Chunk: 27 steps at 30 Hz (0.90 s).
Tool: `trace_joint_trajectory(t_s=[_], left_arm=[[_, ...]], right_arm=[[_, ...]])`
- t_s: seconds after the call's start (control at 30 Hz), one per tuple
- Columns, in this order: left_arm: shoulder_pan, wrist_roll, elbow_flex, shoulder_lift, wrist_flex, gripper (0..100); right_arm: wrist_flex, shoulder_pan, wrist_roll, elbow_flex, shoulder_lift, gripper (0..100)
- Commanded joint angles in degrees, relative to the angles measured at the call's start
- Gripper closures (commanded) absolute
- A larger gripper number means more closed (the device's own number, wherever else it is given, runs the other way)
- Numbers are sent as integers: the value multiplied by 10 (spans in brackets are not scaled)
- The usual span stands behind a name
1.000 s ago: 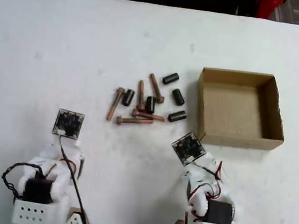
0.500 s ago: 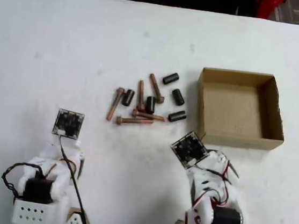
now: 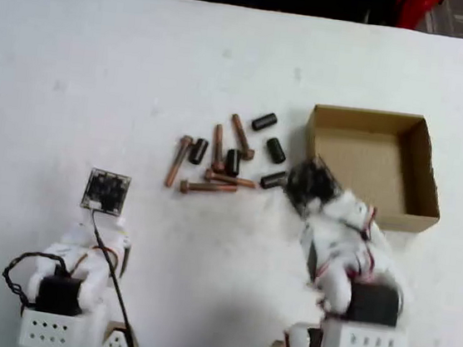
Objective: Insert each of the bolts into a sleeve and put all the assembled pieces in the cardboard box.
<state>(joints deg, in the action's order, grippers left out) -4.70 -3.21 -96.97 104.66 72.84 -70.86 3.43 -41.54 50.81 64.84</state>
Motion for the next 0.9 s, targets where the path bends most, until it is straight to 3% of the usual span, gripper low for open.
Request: trace_joint_trajectory(t_s=[0.0,0.37,0.5,0.63,0.87], left_arm=[[5,3,0,0,8,977],[5,3,0,0,8,977],[5,3,0,0,8,977],[5,3,0,0,8,977],[5,3,0,0,8,977]], right_arm=[[22,46,38,-82,-130,977],[22,95,135,-312,-460,976],[22,95,136,-384,-570,964],[22,93,132,-461,-679,871],[18,91,132,-610,-853,861]])
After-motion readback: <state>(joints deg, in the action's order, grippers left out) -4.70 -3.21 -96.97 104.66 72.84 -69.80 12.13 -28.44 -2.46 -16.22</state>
